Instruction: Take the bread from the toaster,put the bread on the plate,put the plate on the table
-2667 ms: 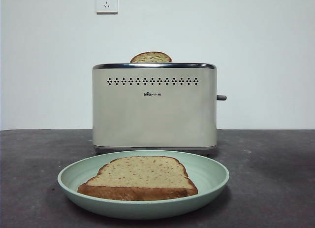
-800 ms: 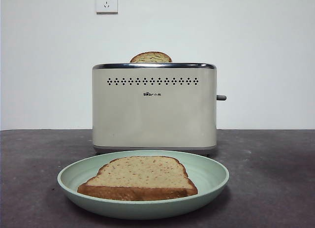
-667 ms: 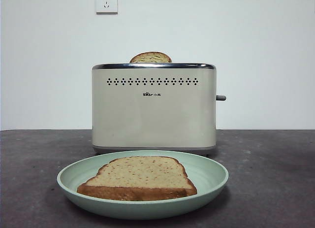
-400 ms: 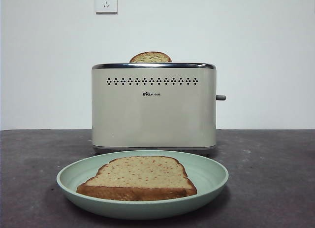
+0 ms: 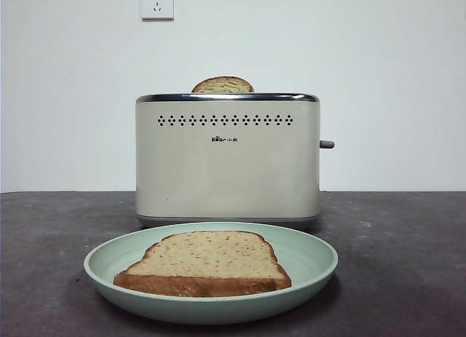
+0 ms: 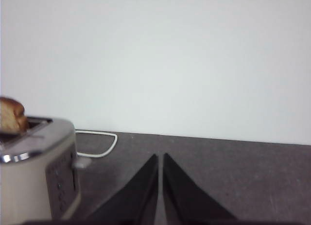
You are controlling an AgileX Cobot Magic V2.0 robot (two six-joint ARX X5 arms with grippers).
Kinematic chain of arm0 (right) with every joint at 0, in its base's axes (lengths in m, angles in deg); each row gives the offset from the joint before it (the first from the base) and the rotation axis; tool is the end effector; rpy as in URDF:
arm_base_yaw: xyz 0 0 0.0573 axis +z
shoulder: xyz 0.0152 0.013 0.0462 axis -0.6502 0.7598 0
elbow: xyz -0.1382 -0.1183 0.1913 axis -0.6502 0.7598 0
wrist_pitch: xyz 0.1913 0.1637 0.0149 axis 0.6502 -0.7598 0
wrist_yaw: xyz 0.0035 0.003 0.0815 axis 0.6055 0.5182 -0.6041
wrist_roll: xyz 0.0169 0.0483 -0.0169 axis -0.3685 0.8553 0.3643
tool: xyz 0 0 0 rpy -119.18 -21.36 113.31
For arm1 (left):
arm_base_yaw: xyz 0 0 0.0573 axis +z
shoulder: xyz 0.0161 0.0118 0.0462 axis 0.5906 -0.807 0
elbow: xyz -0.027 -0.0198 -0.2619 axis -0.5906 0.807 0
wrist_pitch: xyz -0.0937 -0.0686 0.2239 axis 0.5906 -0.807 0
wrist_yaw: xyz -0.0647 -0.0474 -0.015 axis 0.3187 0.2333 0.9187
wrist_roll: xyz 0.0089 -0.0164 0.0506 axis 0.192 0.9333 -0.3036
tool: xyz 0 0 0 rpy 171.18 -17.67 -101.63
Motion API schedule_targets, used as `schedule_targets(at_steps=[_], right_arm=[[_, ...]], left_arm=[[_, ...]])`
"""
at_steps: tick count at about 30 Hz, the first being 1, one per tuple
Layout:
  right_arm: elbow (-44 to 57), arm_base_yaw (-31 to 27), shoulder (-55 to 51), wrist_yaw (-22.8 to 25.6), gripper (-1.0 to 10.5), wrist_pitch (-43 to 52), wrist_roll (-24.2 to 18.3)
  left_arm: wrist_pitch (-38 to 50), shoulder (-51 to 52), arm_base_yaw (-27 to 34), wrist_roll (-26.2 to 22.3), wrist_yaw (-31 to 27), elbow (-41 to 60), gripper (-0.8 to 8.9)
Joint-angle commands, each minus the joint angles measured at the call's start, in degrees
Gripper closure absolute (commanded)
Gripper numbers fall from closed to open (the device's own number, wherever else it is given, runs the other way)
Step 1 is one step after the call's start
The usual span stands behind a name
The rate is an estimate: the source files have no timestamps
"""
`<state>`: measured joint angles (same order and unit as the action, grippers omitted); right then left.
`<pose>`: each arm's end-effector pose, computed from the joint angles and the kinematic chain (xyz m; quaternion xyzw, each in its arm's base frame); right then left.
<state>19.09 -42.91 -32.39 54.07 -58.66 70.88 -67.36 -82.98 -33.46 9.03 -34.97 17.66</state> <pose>0.1011 0.0002 0.2526 0.0047 -0.0643 0.0562 0.9963 0.0922 0.0019 0.1586 -0.0279 0.0983 -0.0158 0.9946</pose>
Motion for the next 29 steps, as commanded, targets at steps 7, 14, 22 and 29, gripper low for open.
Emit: schedule_targets(at_steps=[7, 14, 22, 29], right_arm=[[13.14, -1.22, -9.49, 1.73, 9.4, 2.69, 0.24], [16.37, -1.25, -12.76, 1.7, 9.4, -0.72, 0.39], [16.37, -1.18, -13.84, 1.73, 9.4, -9.31, 0.26], [16.37, -1.18, -13.84, 1.73, 9.4, -13.64, 0.22]], left_arm=[[-0.7, 0.09, 0.09, 0.15, 0.07, 1.2, 8.06], [-0.68, 0.09, 0.09, 0.15, 0.07, 1.2, 8.06], [-0.7, 0.09, 0.09, 0.15, 0.07, 1.2, 8.06], [-0.7, 0.09, 0.09, 0.15, 0.07, 1.2, 8.06]])
